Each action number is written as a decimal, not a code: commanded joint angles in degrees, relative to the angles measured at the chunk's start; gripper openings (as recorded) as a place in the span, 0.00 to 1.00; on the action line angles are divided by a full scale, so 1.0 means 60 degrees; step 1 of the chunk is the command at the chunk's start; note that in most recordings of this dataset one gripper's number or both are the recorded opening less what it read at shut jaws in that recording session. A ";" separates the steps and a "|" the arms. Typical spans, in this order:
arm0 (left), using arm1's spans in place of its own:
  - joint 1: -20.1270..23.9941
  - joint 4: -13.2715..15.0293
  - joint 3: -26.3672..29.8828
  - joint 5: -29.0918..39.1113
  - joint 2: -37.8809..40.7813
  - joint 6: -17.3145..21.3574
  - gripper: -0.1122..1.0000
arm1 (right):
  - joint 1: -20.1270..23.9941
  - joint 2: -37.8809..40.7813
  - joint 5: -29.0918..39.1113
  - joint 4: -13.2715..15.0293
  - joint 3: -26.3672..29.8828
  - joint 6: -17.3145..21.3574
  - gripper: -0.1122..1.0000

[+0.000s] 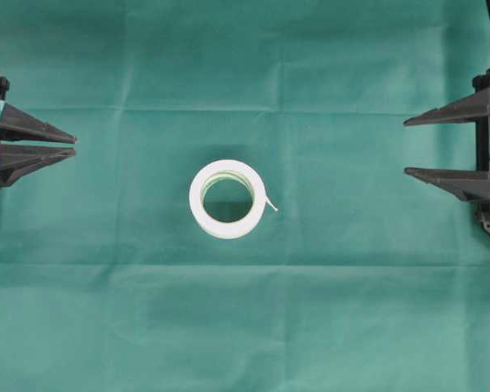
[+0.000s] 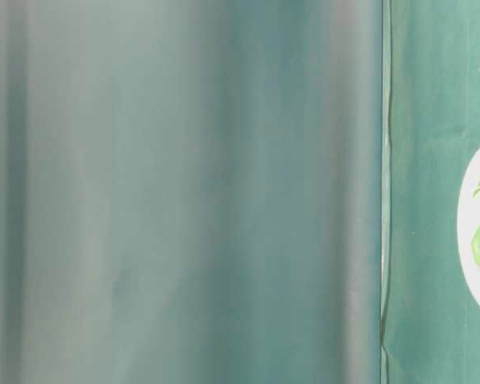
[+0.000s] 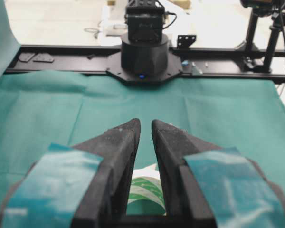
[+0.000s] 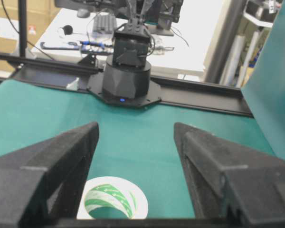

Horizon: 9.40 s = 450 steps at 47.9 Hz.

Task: Peel off the duct tape with your right arm.
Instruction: 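Move the left gripper toward the white tape roll, then rotate the left gripper and close it on the tape roll's rim, then lift the tape roll upright with the left gripper, loose end facing right, then move the right gripper toward the tape's loose end and pinch it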

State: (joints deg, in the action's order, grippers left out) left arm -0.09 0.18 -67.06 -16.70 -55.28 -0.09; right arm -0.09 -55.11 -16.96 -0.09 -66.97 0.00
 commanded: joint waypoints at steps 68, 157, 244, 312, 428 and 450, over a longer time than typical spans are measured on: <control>-0.0308 0.0088 -0.0176 -0.1611 0.1948 0.0029 0.98 | -0.0059 0.0044 -0.0132 0.0103 -0.0879 0.0322 0.86; -0.0747 0.0103 0.6211 0.6694 0.7778 0.1553 0.98 | -0.0073 0.0073 -0.0352 0.0103 -0.1084 0.0337 0.86; -0.1040 0.0044 0.6694 0.6489 1.0723 0.2065 0.98 | -0.0059 0.0073 -0.0908 0.0103 -0.1494 0.0337 0.86; -0.0923 0.0015 0.6914 0.7104 1.0488 0.2461 0.31 | -0.0073 0.0073 -0.1157 0.0103 -0.1582 0.0352 0.85; -0.1084 0.0000 0.9082 0.9683 0.8818 0.2520 0.30 | -0.0059 0.7148 -0.3369 0.0117 0.1846 0.0308 0.84; -0.1084 0.0015 0.9097 0.9683 0.8848 0.2520 0.30 | -0.0059 0.7163 -0.3369 0.0117 0.1890 0.0308 0.84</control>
State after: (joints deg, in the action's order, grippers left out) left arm -6.50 0.44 -14.41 41.75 -0.26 14.85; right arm -0.44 -11.69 -36.47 0.53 -56.95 1.85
